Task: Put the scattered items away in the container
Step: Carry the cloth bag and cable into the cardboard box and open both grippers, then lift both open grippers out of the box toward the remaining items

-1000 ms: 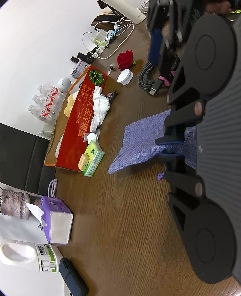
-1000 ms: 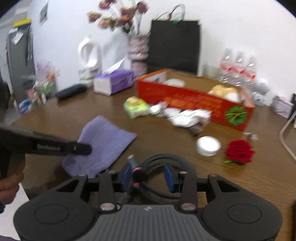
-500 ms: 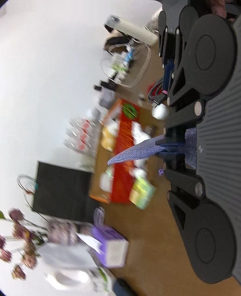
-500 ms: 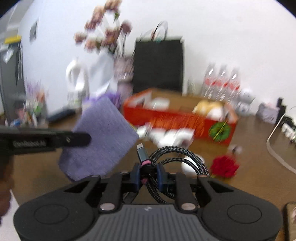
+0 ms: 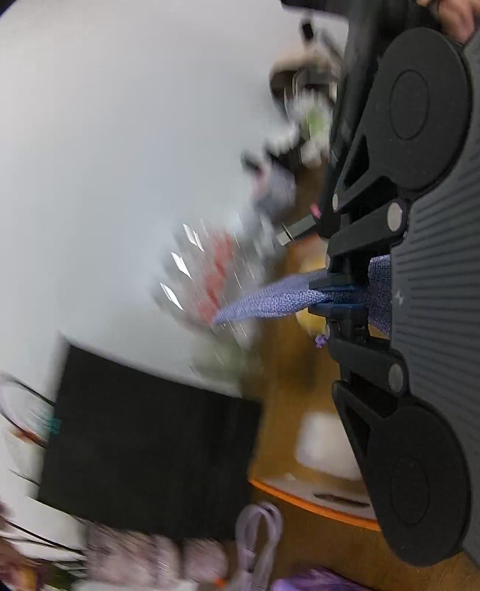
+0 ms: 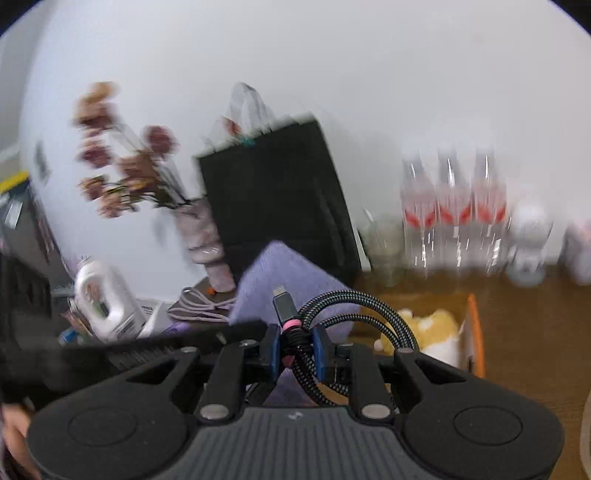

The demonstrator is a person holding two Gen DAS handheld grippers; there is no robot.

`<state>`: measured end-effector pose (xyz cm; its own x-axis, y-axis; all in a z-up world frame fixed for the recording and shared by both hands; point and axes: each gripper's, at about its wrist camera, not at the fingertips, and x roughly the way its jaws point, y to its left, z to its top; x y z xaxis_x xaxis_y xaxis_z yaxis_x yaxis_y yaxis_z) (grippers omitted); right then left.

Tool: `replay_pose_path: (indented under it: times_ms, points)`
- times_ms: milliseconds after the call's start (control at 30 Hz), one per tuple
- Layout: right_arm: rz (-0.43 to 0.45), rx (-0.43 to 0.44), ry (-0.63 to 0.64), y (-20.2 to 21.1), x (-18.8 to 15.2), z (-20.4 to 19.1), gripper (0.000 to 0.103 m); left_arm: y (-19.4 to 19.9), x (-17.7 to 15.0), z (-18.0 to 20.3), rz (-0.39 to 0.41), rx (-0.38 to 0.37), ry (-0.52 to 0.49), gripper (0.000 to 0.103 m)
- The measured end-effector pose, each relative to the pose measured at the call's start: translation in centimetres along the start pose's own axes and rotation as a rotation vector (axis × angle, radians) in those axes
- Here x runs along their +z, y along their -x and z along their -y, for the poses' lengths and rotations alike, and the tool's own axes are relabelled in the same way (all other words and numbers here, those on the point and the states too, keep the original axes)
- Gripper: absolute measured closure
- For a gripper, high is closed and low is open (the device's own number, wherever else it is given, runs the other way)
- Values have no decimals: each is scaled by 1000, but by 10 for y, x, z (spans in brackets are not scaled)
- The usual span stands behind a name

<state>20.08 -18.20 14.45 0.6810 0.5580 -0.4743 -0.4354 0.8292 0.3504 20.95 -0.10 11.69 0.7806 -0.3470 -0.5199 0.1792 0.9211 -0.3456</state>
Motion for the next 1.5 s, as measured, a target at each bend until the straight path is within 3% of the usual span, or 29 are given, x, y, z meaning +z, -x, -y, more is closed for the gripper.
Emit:
replay_pose_path:
  times_ms: [100, 200, 267, 300, 333, 400, 500, 533, 600, 667, 800, 833, 900, 1033, 1200, 1267, 1333, 1367, 1433, 1467, 1500]
  points:
    - [-137, -16, -30, -59, 8, 19, 86, -51, 2, -20, -127, 61, 7, 96]
    - [-236, 28, -54, -101, 4, 28, 86, -85, -1, -34, -224, 112, 17, 95]
    - [-268, -14, -56, -120, 0, 34, 86, -102, -2, -44, -291, 159, 29, 80]
    - [-286, -64, -56, -129, -3, 37, 86, -107, -3, -47, -315, 180, 23, 66]
    - [-309, -113, -48, -137, -5, 41, 86, -109, -3, -49, -319, 186, 14, 49]
    - [-350, -137, -38, -148, -12, 45, 85, -103, -3, -52, -293, 201, -4, 46]
    - [-390, -149, -11, -159, -20, 44, 81, -84, 1, -57, -259, 165, 6, 44]
    - [-398, -156, -7, -160, -20, 43, 80, -76, 2, -60, -249, 164, 8, 42]
    - [-405, -185, 18, -159, -17, 38, 69, -60, 8, -60, -220, 179, -19, 35]
    - [-399, -219, 35, -154, -12, 33, 50, -46, 13, -61, -204, 198, -46, 32]
    - [-360, -194, -6, -123, 13, 26, 45, -24, 24, -63, -210, 237, -32, 28]
    - [-352, -194, -22, -112, 20, 25, 44, -18, 28, -62, -213, 249, -34, 23]
    - [-346, -228, -22, -92, 33, 19, 42, -10, 31, -56, -217, 284, -64, 12]
    - [-338, -333, 17, -54, 47, 6, 29, 9, 34, -39, -236, 392, -139, 11]
    - [-316, -354, 30, -15, 47, -10, 21, 44, 33, -19, -199, 379, -150, 6]
    - [-296, -349, 48, -2, 43, -20, 21, 58, 30, -10, -160, 388, -166, 6]
    - [-221, -347, 80, 15, 36, -35, 21, 84, 21, -1, -25, 417, -175, 6]
    - [-145, -341, 101, 26, 29, -43, 21, 104, 10, 3, 98, 433, -180, 5]
    - [132, -299, 164, 56, 1, -59, 17, 140, -21, 9, 347, 396, -209, 1]
    - [254, -270, 210, 68, -18, -62, 7, 149, -34, 12, 407, 376, -225, 1]
    - [301, -253, 260, 71, -33, -65, 3, 153, -45, 14, 433, 368, -238, 1]
